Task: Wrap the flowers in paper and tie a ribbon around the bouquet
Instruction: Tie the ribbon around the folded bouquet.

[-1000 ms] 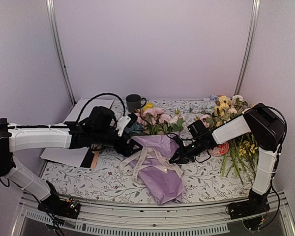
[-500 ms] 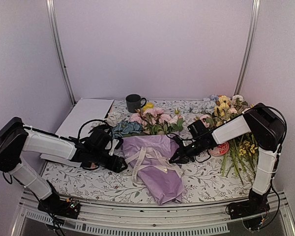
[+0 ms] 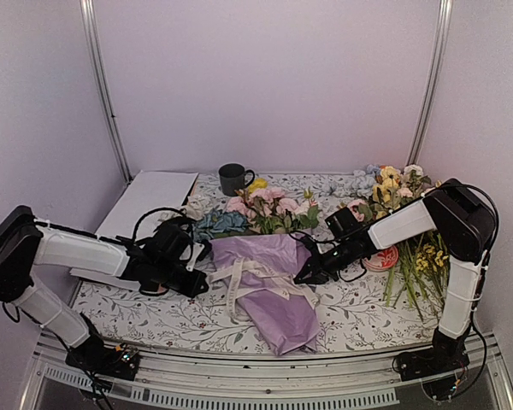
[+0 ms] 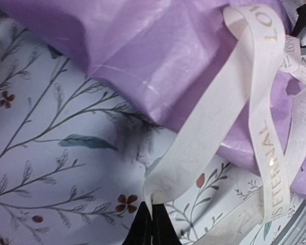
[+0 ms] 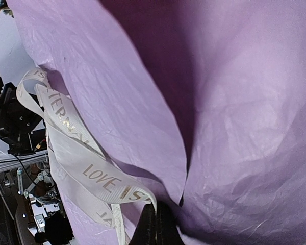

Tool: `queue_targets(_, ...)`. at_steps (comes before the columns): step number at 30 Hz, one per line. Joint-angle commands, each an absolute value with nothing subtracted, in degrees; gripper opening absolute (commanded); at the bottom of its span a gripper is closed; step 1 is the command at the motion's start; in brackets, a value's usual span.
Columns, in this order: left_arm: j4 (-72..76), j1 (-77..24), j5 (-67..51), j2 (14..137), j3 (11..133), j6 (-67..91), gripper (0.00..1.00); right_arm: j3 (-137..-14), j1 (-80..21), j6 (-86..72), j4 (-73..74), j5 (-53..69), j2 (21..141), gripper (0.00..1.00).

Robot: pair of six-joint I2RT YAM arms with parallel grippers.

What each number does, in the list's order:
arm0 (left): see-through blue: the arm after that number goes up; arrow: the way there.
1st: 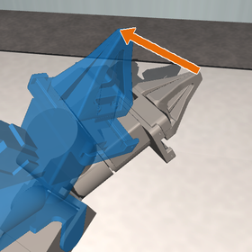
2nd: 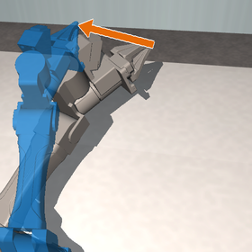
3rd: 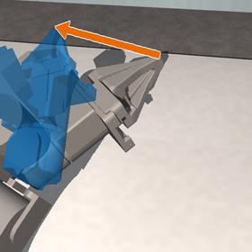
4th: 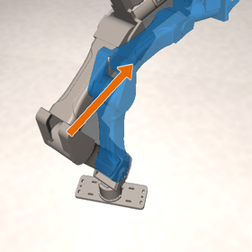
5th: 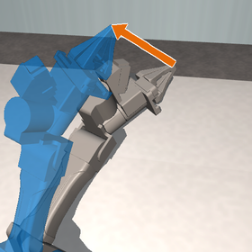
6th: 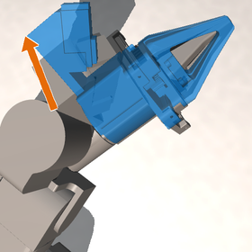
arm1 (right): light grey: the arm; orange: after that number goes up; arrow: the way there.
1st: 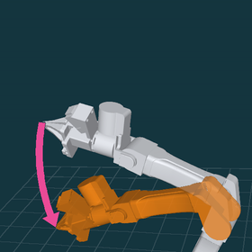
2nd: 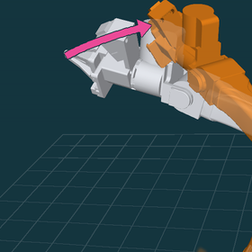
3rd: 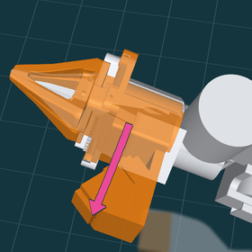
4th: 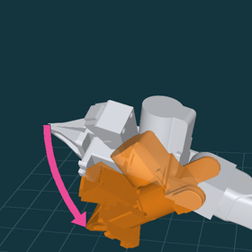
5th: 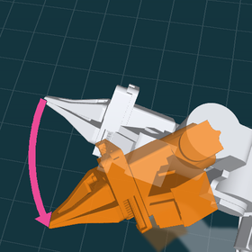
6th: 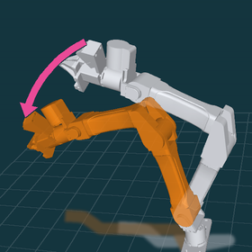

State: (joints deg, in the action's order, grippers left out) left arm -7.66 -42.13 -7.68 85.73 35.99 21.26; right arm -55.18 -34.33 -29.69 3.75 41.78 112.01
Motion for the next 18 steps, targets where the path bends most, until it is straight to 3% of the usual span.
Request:
queue_targets(1,-17.77,-37.04,0.72,76.89,34.86,20.58,0.00,-54.83,-31.52,-28.36,7.47,36.34,113.77,0.00)
queue_targets(10,-25.57,-27.78,9.31,54.64,39.22,20.90,0.00,-52.86,-29.36,-26.76,6.69,37.30,116.18,0.00)
queue_targets(18,-28.79,-28.12,0.49,55.04,46.15,11.37,0.00,-52.52,-29.37,-27.81,5.32,39.03,115.79,0.00)
